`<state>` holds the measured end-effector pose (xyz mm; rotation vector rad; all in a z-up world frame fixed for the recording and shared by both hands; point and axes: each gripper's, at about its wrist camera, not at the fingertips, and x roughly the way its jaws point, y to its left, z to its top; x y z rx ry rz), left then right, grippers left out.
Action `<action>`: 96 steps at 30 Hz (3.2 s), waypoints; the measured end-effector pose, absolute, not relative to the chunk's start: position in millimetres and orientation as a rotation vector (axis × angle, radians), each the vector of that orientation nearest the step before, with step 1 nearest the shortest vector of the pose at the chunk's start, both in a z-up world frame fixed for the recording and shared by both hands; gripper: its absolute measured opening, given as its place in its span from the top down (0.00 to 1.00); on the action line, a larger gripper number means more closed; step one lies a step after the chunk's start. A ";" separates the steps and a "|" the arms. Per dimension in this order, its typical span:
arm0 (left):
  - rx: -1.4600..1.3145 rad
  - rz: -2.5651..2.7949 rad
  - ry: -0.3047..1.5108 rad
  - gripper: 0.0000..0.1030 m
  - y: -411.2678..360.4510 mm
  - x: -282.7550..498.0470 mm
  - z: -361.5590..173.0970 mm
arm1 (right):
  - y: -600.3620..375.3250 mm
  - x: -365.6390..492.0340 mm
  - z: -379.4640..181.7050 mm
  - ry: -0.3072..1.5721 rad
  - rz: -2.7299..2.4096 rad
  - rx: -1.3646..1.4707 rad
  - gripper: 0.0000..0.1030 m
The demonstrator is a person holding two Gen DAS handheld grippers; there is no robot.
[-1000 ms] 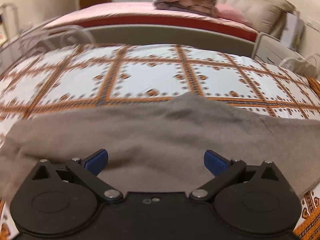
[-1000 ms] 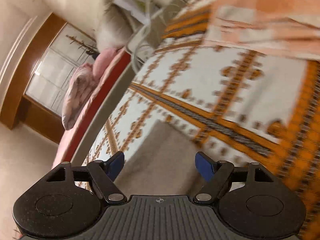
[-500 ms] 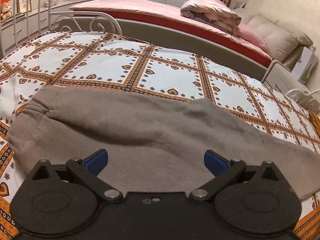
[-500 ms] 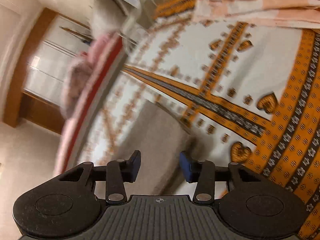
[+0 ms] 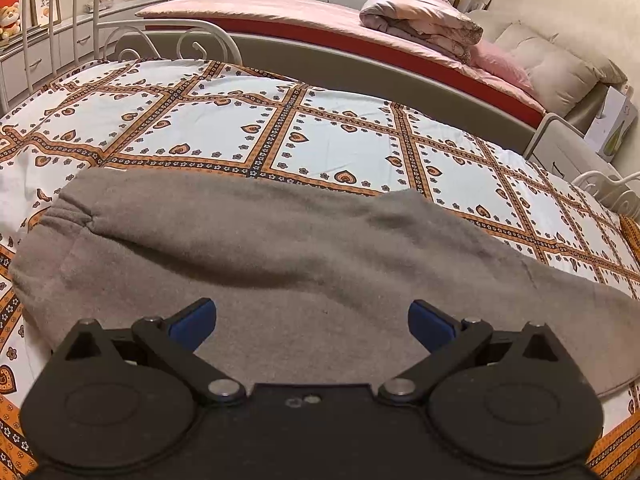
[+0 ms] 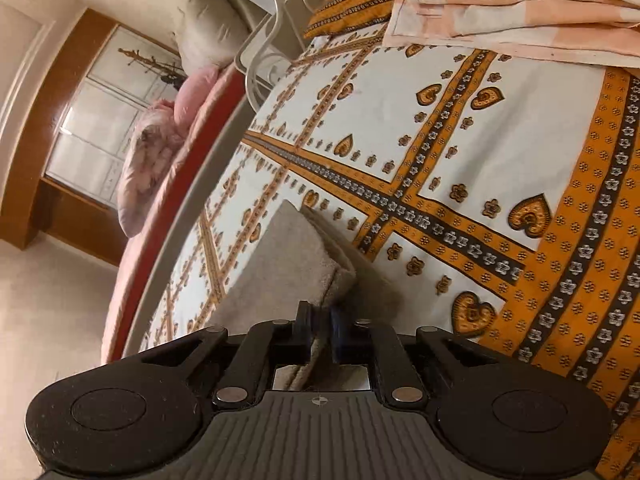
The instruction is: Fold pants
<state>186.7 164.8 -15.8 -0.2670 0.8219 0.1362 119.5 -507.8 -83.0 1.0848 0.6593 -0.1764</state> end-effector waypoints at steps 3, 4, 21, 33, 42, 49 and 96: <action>-0.270 0.134 0.828 0.06 163.5 187.6 -16.2 | -508.3 121.7 -95.2 0.716 -0.203 1.081 0.90; -0.270 0.131 0.831 0.06 162.5 187.6 -16.5 | -509.2 120.3 -94.2 0.706 -0.199 1.091 0.89; -0.119 0.028 0.910 0.06 85.3 201.6 -41.1 | -494.9 141.0 -89.9 0.761 -0.158 0.931 0.81; 0.035 0.018 0.860 0.06 -52.6 192.4 -71.4 | -508.0 126.2 -93.3 0.766 -0.142 1.023 0.72; 0.037 -0.063 0.881 0.06 -154.7 204.2 -71.9 | -508.0 121.5 -92.8 0.759 -0.139 1.066 0.63; 0.029 -0.013 0.876 0.06 -163.1 210.4 -77.0 | -501.5 132.9 -95.8 0.756 -0.124 1.075 0.62; -0.205 0.431 0.800 0.06 258.5 123.3 -10.2 | -26.8 227.1 -38.2 0.837 0.703 0.126 0.74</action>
